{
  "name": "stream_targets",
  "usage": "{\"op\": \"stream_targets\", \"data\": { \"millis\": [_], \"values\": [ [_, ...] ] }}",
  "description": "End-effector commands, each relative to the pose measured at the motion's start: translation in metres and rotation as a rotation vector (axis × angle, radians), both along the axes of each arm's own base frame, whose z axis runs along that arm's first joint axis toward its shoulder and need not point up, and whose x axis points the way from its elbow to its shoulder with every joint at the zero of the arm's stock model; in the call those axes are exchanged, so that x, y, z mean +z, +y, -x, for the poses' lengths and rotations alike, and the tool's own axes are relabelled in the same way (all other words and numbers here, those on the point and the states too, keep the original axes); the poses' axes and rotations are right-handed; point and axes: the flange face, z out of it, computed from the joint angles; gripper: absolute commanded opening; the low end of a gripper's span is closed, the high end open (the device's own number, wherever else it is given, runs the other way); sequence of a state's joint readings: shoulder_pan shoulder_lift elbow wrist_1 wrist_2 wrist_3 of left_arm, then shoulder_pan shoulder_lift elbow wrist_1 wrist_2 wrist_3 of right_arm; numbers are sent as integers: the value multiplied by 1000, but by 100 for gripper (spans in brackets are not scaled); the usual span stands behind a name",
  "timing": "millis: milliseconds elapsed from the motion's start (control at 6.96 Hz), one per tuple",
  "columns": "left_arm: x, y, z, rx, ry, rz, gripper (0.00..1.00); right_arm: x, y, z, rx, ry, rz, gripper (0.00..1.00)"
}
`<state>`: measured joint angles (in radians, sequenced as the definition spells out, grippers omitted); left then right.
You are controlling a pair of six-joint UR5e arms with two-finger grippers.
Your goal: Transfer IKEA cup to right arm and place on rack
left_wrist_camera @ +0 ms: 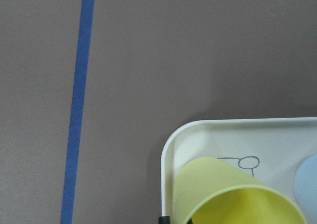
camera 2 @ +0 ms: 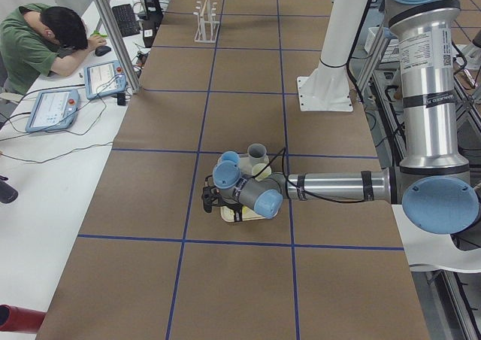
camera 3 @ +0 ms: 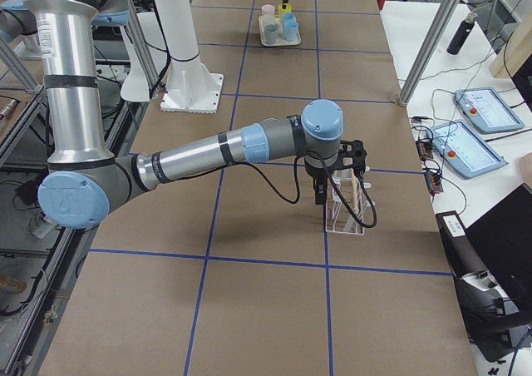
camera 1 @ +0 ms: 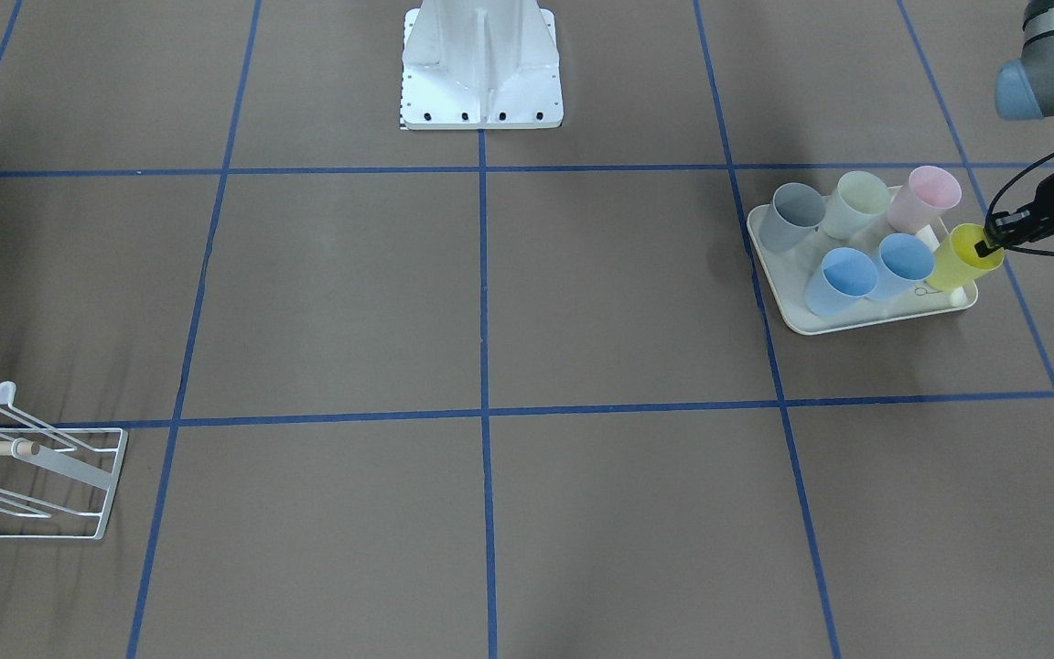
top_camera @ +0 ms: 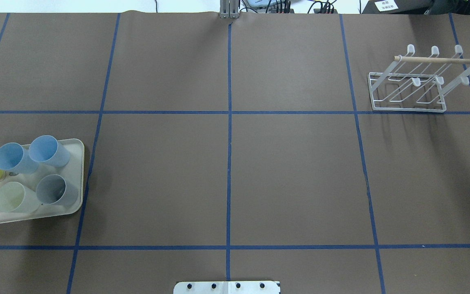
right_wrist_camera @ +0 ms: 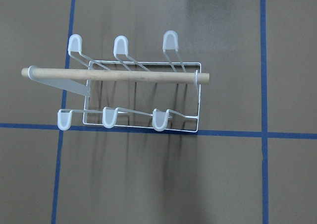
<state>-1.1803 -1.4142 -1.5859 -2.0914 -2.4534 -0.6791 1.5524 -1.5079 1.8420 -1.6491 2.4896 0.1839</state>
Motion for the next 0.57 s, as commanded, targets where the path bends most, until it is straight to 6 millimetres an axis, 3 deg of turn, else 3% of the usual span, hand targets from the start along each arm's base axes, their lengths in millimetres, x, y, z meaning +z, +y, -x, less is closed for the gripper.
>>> {"op": "stream_targets", "data": {
  "millis": [0,144,431],
  "values": [
    [-21,-29,52,-124,45,-25,0,-18,-1,0,1,-2,-34,100],
    [-29,-43,77,-184,43,-27,0,-32,-10,2,27,-14,-20,100],
    [-81,-118,102,-281,-44,-9,0,-70,-32,25,48,-33,-6,100]
  ]
}}
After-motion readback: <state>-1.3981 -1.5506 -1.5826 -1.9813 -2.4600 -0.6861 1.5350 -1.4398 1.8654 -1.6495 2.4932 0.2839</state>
